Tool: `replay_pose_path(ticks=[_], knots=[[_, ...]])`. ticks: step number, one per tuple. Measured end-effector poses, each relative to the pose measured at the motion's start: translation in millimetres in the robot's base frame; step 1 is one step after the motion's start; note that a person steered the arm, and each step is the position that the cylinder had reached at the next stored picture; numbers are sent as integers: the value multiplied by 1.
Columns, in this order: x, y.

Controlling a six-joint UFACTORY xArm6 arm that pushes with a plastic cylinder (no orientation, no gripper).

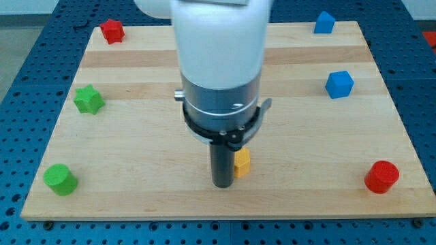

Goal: Move the yellow hexagon slightly up and a bit left

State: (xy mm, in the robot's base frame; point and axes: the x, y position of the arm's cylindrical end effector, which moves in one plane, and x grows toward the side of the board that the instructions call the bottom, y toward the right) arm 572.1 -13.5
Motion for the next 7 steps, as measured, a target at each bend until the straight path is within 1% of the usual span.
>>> replay_pose_path(ticks=[1,2,3,4,5,6,7], knots=[[16,9],[26,36],[9,68],[-16,58],[-39,24],[-48,13],[-48,13]])
